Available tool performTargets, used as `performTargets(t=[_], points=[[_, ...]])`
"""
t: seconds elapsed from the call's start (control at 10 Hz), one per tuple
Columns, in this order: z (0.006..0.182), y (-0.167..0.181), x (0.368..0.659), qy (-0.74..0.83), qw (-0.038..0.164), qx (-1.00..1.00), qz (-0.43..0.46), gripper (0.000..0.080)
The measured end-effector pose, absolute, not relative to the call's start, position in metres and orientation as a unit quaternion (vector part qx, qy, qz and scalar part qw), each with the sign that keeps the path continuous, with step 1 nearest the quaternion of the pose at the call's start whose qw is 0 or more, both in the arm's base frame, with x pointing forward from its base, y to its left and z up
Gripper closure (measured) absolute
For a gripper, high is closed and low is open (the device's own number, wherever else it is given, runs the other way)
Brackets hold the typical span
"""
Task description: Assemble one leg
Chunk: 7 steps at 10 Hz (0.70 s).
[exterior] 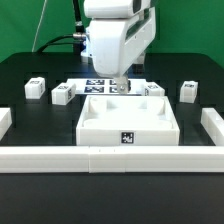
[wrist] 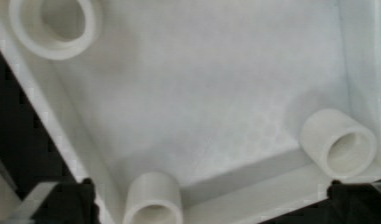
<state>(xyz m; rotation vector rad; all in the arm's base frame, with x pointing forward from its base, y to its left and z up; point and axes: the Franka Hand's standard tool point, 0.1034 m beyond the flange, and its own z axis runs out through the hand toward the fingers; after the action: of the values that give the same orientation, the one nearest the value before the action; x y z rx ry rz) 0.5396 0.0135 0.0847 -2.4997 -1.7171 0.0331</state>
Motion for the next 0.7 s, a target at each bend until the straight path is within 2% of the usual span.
performTargets(t=[0.4, 0.5, 0.6, 0.7], points=[[0.083, 0.014, 0.539, -0.574, 0.052, -0.818, 0.009, 0.015], [0.076, 0.018, 0.532, -0.613, 0.04, -0.789, 0.001, 0.015], [0.072, 0.025, 0.528, -0.648, 0.02, -0.762, -0.003, 0.015], [0.067, 0.03, 0.521, -0.664, 0.011, -0.747, 0.004, 0.015]])
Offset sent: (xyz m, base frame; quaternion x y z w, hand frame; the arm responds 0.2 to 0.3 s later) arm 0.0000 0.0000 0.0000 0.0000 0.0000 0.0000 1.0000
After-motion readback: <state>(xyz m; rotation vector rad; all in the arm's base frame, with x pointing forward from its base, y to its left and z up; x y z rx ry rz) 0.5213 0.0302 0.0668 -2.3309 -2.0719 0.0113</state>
